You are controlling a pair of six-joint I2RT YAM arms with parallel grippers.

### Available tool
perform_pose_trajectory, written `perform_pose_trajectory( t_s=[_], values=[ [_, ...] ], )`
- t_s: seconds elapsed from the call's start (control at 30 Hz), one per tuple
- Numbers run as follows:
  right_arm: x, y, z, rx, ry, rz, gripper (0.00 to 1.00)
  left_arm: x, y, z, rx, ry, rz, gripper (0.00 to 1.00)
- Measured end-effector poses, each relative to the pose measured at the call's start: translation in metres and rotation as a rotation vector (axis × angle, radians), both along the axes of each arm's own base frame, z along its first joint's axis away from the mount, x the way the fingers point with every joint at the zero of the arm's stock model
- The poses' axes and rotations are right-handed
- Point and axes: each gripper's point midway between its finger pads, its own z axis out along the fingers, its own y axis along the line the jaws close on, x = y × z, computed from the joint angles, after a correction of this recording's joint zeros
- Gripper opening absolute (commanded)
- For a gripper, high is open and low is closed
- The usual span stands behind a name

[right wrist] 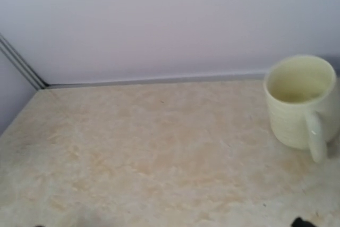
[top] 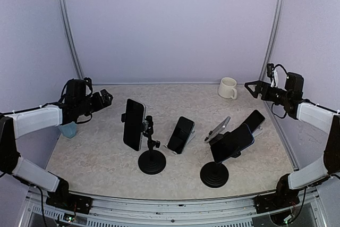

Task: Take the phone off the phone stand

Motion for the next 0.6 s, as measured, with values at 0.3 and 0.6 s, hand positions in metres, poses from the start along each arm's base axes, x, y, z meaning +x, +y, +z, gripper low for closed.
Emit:
perform_pose_trajectory(
  t_s=[0.3,0.6],
  values=[
    [0.002,0.018,0.048,0.009,-0.067,0.087,1.00,-0.023,-0.013,0.033,-0.022,-0.086,-0.088,0.99],
    [-0.017,0.091,0.126,-0.033,-0.200,0.273,0.97,-0.070,-0.022,0.086,-0.064,-0.228,-0.216,0.99]
  ],
)
